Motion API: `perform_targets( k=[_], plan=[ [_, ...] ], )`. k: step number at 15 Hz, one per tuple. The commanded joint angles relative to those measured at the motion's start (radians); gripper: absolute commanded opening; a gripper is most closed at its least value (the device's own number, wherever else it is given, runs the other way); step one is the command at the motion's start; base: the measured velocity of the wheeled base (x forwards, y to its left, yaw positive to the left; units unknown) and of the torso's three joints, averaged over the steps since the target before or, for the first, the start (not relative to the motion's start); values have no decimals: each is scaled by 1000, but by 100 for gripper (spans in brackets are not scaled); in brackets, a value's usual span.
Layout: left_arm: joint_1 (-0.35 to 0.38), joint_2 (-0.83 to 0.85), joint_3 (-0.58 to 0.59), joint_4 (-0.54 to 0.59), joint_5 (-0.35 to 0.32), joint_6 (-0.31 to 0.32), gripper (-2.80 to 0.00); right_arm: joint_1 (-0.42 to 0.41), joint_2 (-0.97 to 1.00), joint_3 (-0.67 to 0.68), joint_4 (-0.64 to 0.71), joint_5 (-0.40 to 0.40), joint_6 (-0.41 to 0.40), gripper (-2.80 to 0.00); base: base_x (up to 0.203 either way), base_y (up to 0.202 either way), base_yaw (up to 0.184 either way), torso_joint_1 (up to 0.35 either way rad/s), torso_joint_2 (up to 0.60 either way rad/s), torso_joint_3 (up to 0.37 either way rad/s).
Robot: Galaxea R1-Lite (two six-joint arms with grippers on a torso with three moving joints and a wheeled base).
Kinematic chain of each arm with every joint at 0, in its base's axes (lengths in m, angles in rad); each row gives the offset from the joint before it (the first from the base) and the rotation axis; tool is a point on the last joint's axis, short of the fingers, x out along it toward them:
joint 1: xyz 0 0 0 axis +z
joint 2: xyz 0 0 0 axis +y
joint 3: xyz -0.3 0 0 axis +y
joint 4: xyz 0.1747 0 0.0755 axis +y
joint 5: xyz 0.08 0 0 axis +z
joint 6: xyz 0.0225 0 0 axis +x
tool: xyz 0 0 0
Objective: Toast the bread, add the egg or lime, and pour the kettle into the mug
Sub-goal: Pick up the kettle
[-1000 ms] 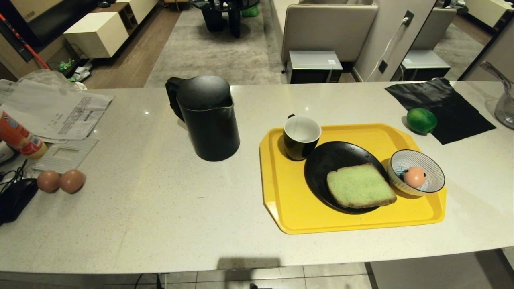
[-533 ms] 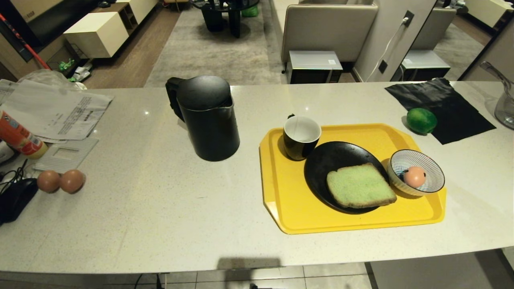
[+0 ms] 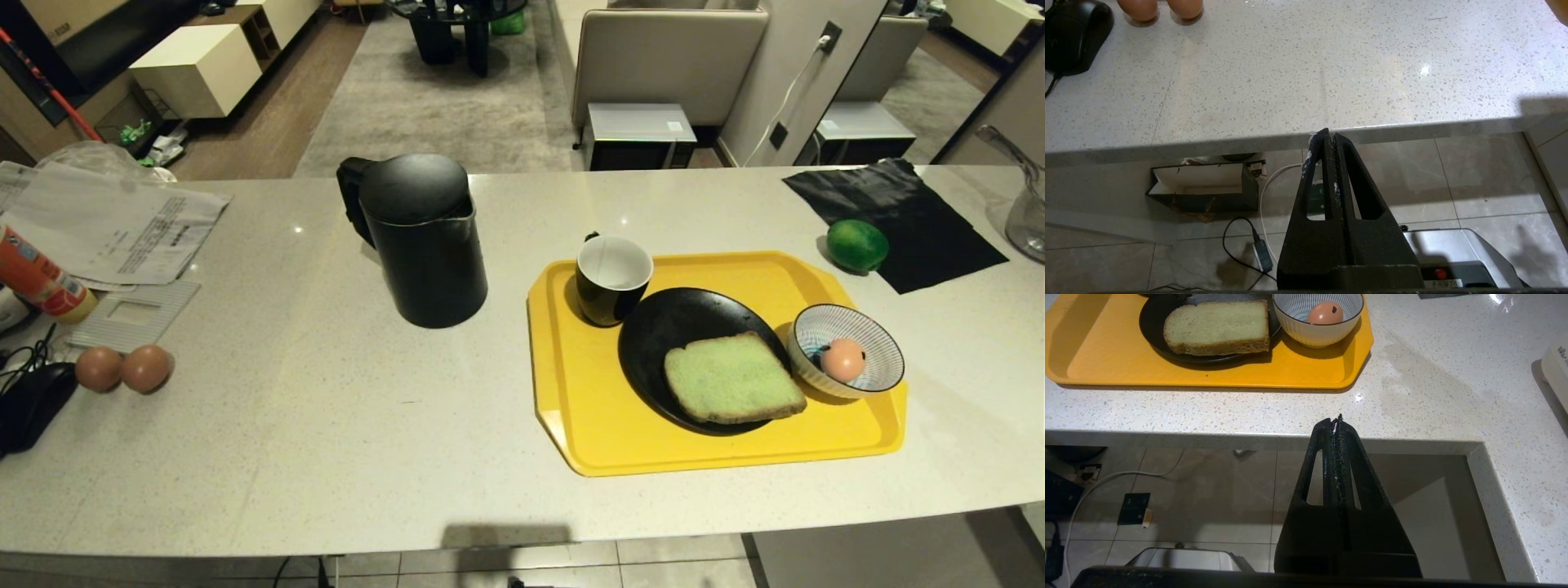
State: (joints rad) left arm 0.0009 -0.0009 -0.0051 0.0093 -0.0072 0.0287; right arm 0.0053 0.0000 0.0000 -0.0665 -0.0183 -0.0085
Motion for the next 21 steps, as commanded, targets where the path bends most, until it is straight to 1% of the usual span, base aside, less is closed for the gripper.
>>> perform_targets(
  k=[1,2,4,21],
  plan=[
    [1,1,2,-8,-2,1,-280,1,2,26,-1,0,-1,-280,0,0,0,0,0,0],
    [1,1,3,-9,2,-15,-280,1,2,26,-1,0,-1,-280,0,0,0,0,0,0],
    [1,1,4,-9,6,-24,-280,1,2,26,-1,0,-1,-280,0,0,0,0,0,0],
    [0,1,4,-9,6,-23,-280,1,2,26,-1,3,-2,-280,0,0,0,0,0,0]
  ],
)
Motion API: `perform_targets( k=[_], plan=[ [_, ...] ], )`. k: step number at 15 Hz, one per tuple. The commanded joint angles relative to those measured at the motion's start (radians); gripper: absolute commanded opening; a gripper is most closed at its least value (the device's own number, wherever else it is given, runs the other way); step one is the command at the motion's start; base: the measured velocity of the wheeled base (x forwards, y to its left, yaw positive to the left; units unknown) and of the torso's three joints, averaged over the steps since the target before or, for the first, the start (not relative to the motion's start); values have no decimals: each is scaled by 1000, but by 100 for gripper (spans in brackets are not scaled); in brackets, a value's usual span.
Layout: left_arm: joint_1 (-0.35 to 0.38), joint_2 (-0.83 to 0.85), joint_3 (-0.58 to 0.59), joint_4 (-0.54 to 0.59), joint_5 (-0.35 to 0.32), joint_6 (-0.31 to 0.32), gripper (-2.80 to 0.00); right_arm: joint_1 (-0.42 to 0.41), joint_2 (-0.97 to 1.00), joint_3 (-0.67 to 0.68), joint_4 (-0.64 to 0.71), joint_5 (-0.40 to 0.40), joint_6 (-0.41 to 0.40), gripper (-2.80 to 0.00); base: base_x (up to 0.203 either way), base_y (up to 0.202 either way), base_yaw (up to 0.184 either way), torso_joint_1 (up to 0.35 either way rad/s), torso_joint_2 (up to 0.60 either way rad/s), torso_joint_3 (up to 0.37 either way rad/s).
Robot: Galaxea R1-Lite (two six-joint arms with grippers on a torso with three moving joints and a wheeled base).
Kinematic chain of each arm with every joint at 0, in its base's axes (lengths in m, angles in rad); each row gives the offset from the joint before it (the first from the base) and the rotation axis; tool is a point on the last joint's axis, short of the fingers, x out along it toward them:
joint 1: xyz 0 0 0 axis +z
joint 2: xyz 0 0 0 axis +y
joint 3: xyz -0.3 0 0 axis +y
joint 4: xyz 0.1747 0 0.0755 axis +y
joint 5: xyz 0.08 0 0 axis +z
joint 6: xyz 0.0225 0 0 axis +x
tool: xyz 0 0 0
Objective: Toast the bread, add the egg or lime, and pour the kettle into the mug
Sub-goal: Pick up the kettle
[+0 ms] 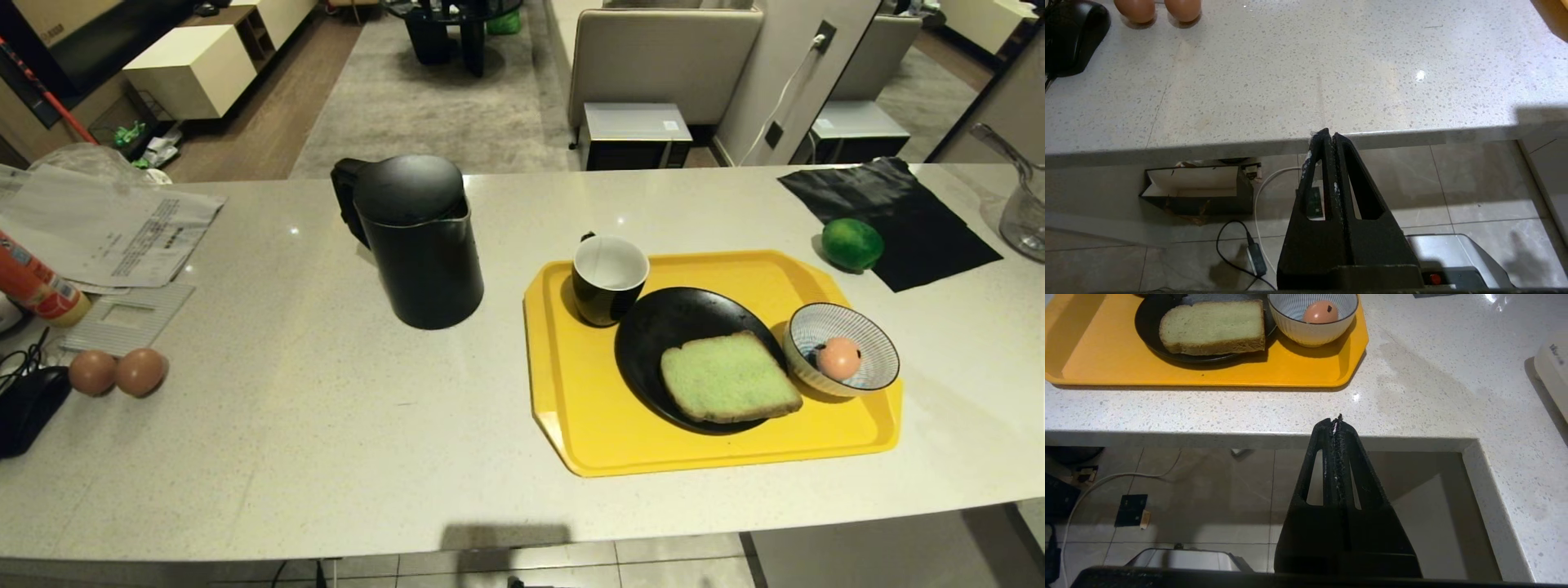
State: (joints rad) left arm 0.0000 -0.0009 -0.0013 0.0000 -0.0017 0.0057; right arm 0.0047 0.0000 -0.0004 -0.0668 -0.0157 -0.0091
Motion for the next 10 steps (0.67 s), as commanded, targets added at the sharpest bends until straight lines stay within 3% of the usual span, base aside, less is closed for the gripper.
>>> perform_targets(
  k=[1,8,10],
  plan=[
    [2,1,0,0,0,0,-280,1,2,27,-1,2,-2,-280,0,0,0,0,0,0],
    [1,1,-1,0,0,3,-280,1,2,27,-1,5,-6,-280,0,0,0,0,0,0],
    [2,1,-2,0,0,3,-280,1,2,27,-1,5,-6,-280,5,10,-153,3,3,1]
  ],
)
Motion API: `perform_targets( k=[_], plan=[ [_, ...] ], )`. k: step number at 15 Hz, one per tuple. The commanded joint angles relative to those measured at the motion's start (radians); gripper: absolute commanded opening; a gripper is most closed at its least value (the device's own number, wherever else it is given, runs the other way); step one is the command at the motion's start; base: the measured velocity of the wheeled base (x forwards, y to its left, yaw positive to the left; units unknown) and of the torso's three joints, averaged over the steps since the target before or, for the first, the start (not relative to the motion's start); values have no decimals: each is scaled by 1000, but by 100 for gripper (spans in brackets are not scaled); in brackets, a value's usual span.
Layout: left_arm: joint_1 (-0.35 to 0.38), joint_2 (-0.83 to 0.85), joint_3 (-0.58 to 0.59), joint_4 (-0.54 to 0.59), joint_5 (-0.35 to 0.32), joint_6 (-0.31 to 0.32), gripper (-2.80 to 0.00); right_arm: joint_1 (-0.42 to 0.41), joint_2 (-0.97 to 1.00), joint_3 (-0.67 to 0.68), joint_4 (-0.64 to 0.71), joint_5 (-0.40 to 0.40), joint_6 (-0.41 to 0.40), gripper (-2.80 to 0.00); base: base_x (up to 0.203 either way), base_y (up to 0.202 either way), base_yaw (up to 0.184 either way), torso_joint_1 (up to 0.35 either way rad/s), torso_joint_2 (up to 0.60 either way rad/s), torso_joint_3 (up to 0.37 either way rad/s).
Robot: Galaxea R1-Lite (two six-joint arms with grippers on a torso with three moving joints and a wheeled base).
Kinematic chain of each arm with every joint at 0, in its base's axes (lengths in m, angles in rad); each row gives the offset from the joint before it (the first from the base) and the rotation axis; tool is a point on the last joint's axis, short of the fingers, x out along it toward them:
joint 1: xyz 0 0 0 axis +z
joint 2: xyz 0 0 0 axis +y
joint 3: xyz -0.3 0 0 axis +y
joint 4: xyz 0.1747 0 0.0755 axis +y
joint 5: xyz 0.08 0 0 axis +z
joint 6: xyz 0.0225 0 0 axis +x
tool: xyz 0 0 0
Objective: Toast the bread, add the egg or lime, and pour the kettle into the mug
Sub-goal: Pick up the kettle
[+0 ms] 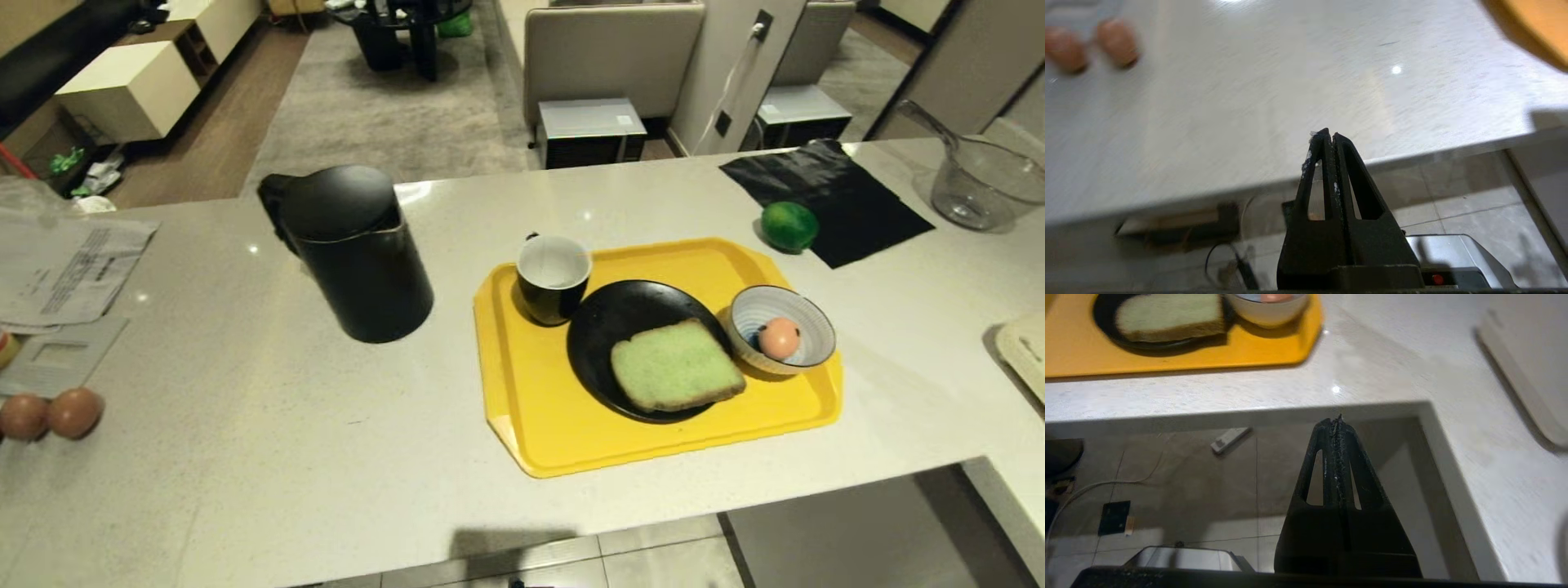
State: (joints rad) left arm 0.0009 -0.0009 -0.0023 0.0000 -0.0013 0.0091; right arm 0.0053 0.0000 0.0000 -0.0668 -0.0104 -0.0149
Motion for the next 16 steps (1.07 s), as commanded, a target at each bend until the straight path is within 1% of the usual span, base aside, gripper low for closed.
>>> perform_targets(
  k=[1,5,8,10,11,13,15,16],
  plan=[
    [0,1,0,0,0,0,-280,1,2,26,-1,0,0,-280,3,11,-199,-6,-2,6],
    [1,0,0,0,0,0,-280,1,2,26,-1,-2,4,-280,1,10,-192,4,1,1],
    [0,0,-10,-4,8,0,-280,1,2,26,-1,-6,6,-280,1,3,-54,-1,0,2],
    [1,0,-81,-1,39,0,-280,1,2,26,-1,-6,6,-280,0,0,0,0,0,0],
    [1,1,-137,26,54,0,-280,1,2,26,-1,-6,6,-280,0,0,0,0,0,0],
    [2,1,-276,144,76,0,-280,1,2,26,-2,-6,6,-280,0,0,0,0,0,0],
    [3,2,-425,322,97,0,-280,1,2,26,-1,-6,6,-280,0,0,0,0,0,0],
    [4,3,-486,426,120,0,-280,1,2,26,-2,-6,6,-280,0,0,0,0,0,0]
  ],
)
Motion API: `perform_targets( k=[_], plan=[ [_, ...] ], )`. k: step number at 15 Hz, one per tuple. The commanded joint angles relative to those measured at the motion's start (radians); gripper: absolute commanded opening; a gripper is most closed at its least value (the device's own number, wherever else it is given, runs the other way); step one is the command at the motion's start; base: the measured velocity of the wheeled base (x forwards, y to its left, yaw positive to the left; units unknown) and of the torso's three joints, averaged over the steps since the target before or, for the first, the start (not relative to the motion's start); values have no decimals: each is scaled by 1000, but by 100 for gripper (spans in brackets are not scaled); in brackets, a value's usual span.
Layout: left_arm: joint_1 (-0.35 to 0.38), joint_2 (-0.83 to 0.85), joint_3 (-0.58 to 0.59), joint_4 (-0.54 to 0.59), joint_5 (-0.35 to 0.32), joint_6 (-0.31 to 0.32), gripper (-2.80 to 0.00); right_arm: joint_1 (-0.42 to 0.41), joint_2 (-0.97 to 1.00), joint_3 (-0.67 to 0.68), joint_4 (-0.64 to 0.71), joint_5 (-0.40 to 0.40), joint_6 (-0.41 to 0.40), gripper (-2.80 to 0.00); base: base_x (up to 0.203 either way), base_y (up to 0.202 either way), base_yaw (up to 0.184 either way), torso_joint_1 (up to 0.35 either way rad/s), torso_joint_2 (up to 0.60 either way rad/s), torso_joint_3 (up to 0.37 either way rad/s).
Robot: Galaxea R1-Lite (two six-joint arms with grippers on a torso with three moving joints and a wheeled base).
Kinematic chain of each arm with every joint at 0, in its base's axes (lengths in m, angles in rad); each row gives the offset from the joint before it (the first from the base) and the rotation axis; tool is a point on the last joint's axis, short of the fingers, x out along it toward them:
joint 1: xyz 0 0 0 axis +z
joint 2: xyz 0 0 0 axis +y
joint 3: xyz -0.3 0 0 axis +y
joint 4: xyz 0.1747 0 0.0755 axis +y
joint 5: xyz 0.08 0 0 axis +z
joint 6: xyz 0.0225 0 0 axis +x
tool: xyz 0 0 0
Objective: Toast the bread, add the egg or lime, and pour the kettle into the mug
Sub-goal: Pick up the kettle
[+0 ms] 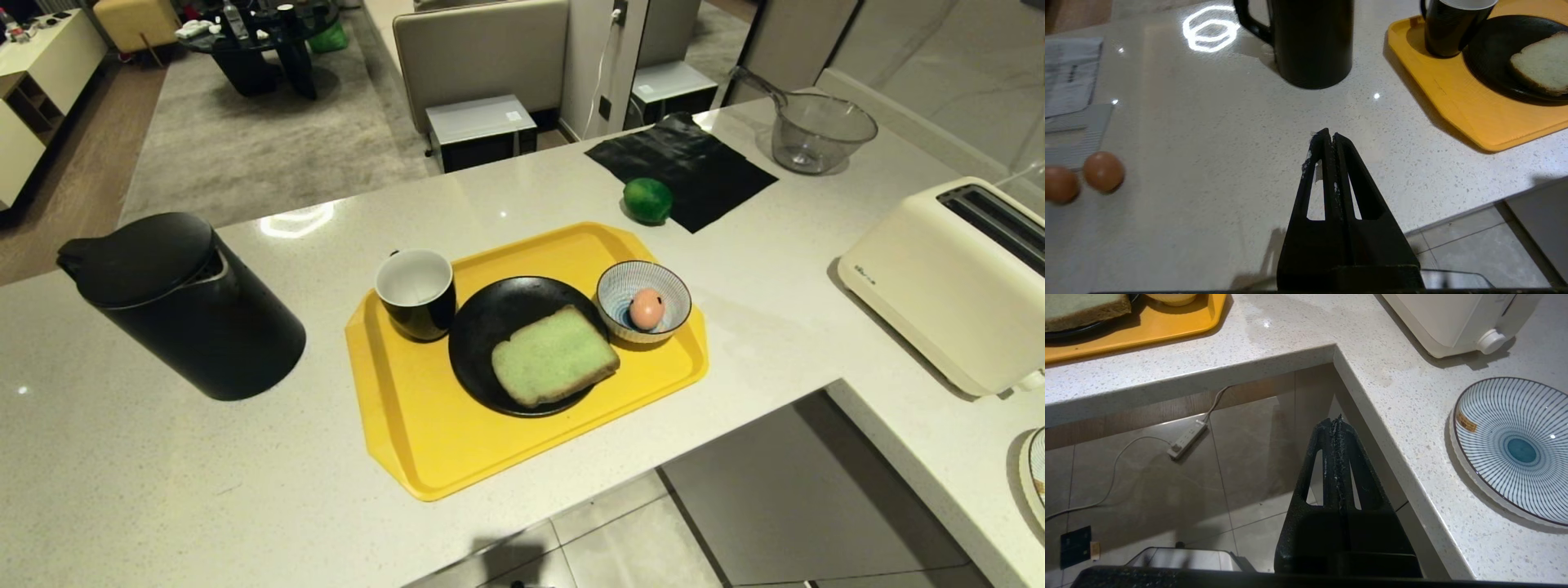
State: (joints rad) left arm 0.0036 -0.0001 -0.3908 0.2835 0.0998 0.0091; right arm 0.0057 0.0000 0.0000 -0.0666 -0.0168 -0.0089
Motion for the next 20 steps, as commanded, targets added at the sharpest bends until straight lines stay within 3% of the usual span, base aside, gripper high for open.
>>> perform_targets(
  k=[1,3,8,9,12,15,17,20],
  plan=[
    [1,1,-127,211,74,-4,-280,0,2,26,-1,0,0,-280,0,0,0,0,0,0],
    [1,2,-153,236,127,-20,-280,0,2,26,-1,0,0,-280,0,0,0,0,0,0],
    [0,174,-310,259,134,-25,-280,0,2,26,-1,0,0,-280,0,0,0,0,0,0],
    [0,225,-329,257,136,-44,-280,0,2,26,-1,0,0,-280,0,0,0,0,0,0],
    [-47,347,-400,263,143,-194,-280,0,2,26,-1,0,0,-280,0,0,0,0,0,0],
    [-79,391,-396,244,142,-214,-280,0,2,26,-1,0,0,-280,0,0,0,0,0,0],
    [-142,405,-396,204,147,-214,-280,0,2,26,-1,0,0,-280,0,0,0,0,0,0],
    [-200,460,-399,193,259,-287,-280,0,2,26,-2,0,0,-280,0,0,0,0,0,0]
  ],
)
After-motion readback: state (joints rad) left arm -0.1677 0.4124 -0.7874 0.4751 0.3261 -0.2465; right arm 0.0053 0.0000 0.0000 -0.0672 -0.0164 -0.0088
